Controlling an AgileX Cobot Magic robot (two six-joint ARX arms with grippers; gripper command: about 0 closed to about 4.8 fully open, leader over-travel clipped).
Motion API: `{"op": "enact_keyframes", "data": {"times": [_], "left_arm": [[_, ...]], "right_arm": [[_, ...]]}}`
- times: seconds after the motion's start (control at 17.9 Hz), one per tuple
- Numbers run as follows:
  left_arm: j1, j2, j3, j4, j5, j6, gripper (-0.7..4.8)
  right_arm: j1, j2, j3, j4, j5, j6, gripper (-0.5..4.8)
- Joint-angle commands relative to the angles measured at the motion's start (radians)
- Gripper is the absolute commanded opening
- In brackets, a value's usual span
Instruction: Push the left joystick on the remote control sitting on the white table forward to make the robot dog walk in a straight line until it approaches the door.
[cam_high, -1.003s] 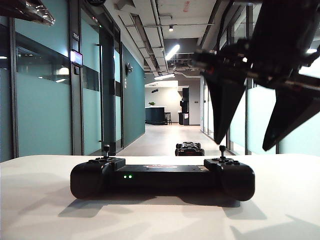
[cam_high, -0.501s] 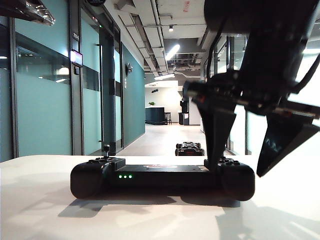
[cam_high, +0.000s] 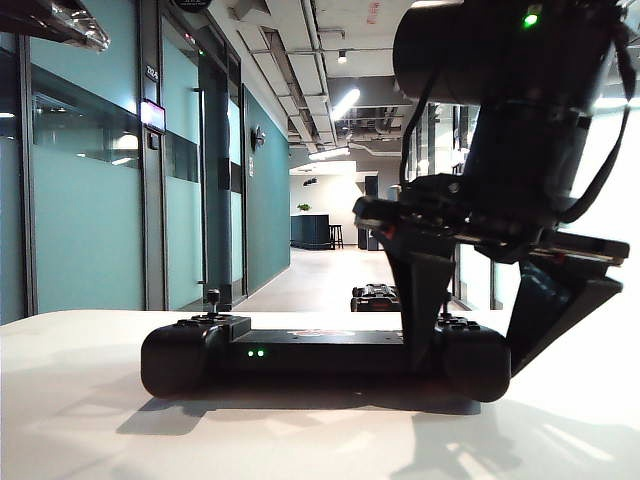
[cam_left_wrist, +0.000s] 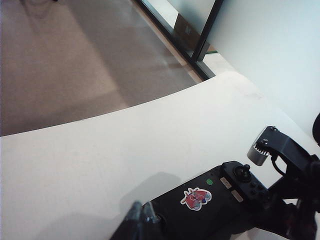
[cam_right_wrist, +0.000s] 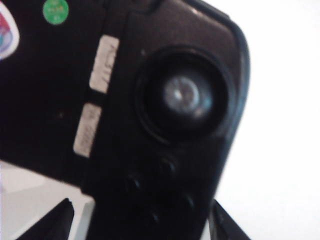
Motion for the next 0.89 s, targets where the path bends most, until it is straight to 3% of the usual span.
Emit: {"op": "enact_keyframes", "data": {"times": [0.06, 0.17, 0.39, 0.56, 0.67, 0.89], "left_arm": [[-0.001, -0.002, 0.004, 0.008, 0.006, 0.001, -0.06], [-0.001, -0.002, 0.004, 0.008, 0.006, 0.001, -0.06], [-0.001, -0.002, 0.004, 0.007, 0.006, 0.0, -0.06], [-0.001, -0.001, 0.004, 0.006, 0.009, 0.0, -0.06], [-0.001, -0.001, 0.004, 0.003, 0.009, 0.002, -0.06], [-0.001, 0.016, 0.004, 0.006, 0.074, 0.035, -0.06]], "right_arm": [[0.001, 0.009, 0.004, 0.035, 0.0, -0.002, 3.68], [0.001, 0.016, 0.004, 0.038, 0.0, -0.002, 3.67], [0.001, 0.016, 0.004, 0.03, 0.001, 0.0, 2.08], [0.001, 0.016, 0.004, 0.031, 0.002, 0.0, 1.63], [0.001, 0.016, 0.004, 0.031, 0.005, 0.043, 1.04], [0.001, 0.016, 0.004, 0.034, 0.051, 0.125, 1.04]]}}
